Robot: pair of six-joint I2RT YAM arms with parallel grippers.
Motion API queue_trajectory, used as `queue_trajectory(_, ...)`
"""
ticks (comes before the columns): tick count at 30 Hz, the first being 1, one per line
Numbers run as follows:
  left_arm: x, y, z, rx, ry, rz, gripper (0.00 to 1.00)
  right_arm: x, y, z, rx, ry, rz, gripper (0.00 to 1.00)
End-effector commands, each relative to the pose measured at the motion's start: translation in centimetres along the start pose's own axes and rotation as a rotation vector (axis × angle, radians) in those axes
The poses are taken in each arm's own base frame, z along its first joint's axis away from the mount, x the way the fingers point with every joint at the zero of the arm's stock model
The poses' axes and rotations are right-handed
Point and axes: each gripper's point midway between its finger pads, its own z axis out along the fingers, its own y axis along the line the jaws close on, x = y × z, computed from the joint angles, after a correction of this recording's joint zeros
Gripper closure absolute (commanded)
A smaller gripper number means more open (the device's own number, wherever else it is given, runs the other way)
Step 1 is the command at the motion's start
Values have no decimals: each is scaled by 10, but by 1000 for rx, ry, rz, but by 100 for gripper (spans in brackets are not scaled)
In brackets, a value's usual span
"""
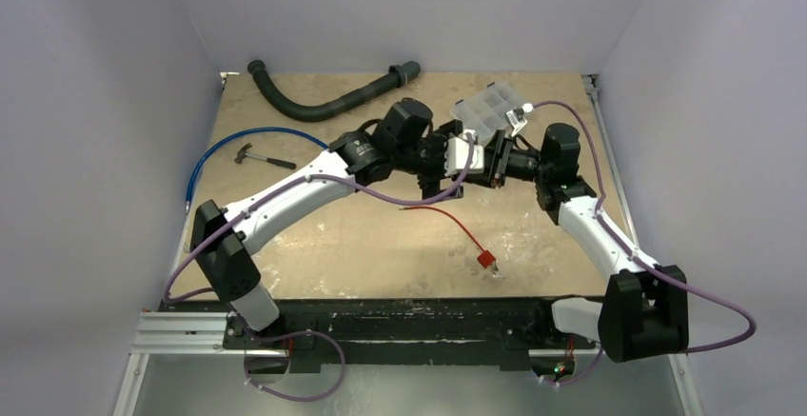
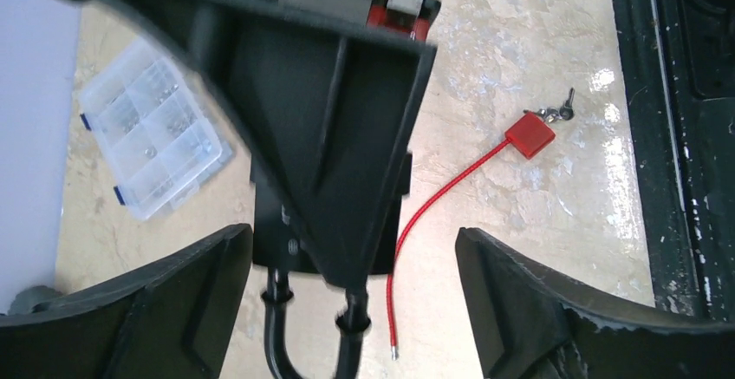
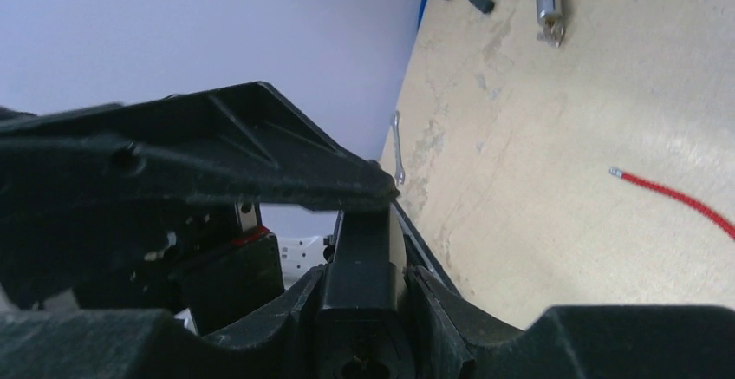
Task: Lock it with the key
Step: Pick up the lock from the center of the board.
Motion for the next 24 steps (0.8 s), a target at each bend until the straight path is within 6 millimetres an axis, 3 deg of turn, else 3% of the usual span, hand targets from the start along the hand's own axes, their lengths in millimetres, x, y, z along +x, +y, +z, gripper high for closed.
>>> queue_trajectory(1,-40,21,-58,-17,-137,-68,4,-32,52,-7,-127,-53,-165,100)
queue_trajectory(7,-38,25,-108,11,-185,-289,0,-48,73,-13,-172,-82,-241,100)
queue_trajectory(11,-28,37,-139,113,-313,-652,3,-54,93,-16,-226,-93,-322,100)
queue_trajectory(14,-39,37,-155,305,-449,-943,7,-56,112,-20,-268,-103,-405,100)
queue_trajectory(20,-55,33,-170,274,-550,-938,12,-52,132,-24,-306,-102,-480,100)
queue_trajectory(24,-66,21,-172,305,-562,-879,12,-46,133,-25,-307,-95,-527,100)
